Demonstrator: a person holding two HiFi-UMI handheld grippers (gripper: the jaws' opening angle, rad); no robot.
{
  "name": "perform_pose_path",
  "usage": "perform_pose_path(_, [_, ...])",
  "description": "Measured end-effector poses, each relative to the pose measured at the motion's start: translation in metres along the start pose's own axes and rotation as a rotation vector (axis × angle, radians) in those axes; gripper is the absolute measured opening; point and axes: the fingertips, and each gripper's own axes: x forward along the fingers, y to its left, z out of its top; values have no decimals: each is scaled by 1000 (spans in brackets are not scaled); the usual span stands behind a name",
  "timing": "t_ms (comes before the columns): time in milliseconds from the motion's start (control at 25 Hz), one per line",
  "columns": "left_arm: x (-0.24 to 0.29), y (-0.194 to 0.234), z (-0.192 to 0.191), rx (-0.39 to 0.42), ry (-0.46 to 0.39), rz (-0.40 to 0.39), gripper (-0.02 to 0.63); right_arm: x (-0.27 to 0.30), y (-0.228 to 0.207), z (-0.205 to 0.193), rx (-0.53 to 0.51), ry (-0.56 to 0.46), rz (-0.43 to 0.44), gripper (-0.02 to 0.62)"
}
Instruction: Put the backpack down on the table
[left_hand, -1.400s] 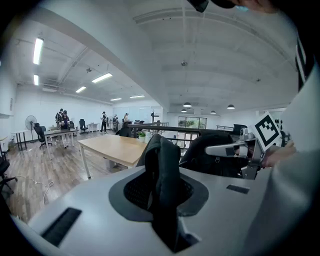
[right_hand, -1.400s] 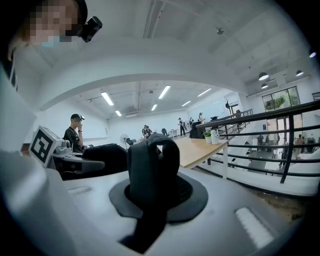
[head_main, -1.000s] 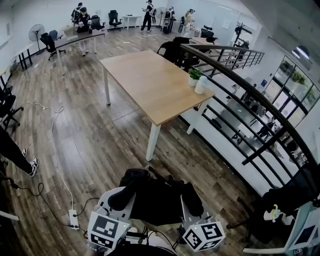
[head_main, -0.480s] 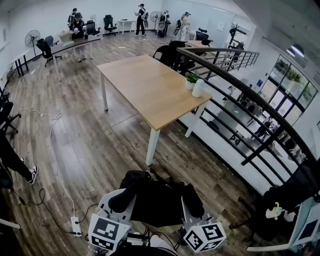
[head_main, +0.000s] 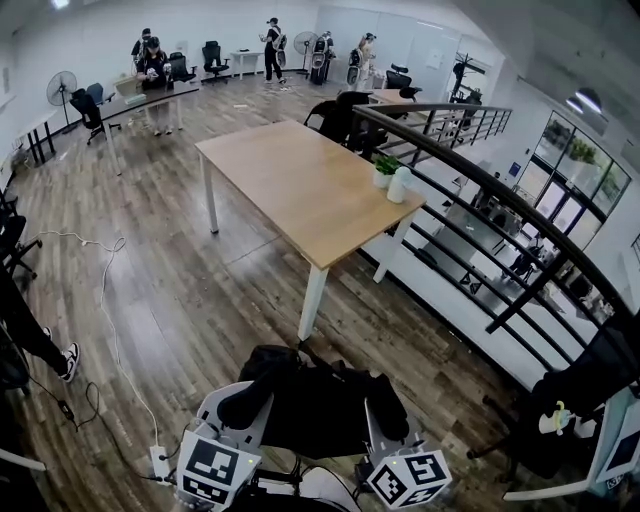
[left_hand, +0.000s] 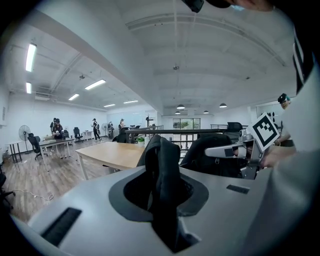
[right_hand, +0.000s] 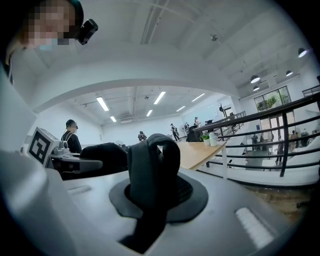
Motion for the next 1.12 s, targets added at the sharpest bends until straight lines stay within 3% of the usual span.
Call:
perform_pose_path(360, [14, 20, -2, -31, 1, 0, 58, 22, -2, -1, -4, 19, -13, 54])
perform_pose_path(640, [53, 39, 11, -50, -16, 55, 58, 68, -29, 13, 8, 21, 36, 54])
perform_pose_path(1120, [172, 65, 44, -102, -16, 119, 58, 166, -118, 49, 3, 61, 94, 54])
